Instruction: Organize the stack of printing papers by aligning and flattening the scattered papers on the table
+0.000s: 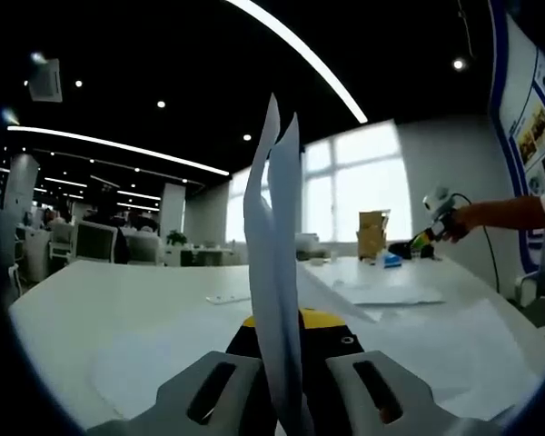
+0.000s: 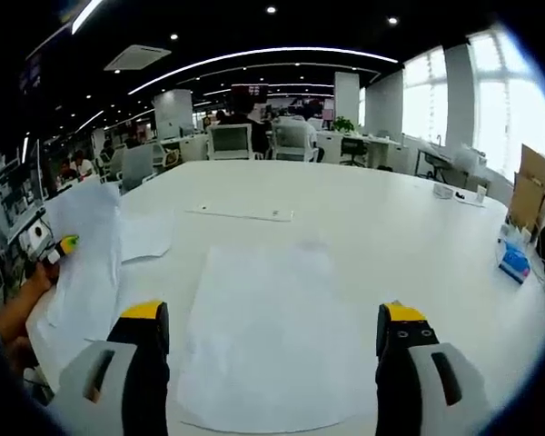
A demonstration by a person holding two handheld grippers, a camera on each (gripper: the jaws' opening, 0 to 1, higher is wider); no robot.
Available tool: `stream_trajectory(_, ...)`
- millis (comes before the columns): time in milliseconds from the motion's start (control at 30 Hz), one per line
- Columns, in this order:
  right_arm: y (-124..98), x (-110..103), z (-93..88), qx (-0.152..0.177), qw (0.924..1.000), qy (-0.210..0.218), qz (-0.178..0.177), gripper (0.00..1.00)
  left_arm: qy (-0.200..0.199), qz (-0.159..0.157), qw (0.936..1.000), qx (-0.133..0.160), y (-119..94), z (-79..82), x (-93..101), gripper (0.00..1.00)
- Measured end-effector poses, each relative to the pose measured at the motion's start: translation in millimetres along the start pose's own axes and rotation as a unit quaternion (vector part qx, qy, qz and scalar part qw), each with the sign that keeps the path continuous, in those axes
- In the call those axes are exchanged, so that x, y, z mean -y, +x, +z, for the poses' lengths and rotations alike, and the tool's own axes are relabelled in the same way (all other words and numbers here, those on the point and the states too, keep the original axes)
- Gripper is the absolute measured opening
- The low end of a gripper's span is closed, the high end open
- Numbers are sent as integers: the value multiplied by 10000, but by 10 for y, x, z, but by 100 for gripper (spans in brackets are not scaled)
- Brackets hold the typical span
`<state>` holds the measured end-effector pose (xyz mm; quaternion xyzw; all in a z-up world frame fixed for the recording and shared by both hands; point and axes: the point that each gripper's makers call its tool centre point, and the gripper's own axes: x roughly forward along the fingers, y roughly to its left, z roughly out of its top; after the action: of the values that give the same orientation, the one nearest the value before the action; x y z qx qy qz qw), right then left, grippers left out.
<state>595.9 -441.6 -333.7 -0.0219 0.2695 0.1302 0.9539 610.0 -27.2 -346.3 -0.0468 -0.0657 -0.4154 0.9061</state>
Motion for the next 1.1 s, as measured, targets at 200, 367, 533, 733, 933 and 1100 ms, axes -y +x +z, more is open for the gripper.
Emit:
stream_trajectory(200, 92, 35, -34, -108, 9999, 19, 5, 90, -24, -14, 10000, -4, 5, -5, -3, 7)
stream_trajectory(367, 148, 22, -23, -103, 9999, 50, 4, 90, -35, -14, 10000, 2, 5, -7, -2, 7)
stream_trajectory(533, 206, 14, -19, -132, 9999, 39, 45, 90, -43, -22, 10000, 0, 8, -13, 0, 7)
stream_trajectory(733, 260, 26, -3, -174, 9998, 15, 56, 90, -33, -26, 10000, -12, 9, -20, 1, 7)
stream_trajectory(933, 309, 55, 17, -167, 9999, 1, 37, 90, -61, -37, 10000, 2, 10, -16, -14, 7)
stream_trajectory(1100, 359, 94, 40, -169, 9998, 47, 57, 90, -80, -43, 10000, 6, 9, -17, -20, 7)
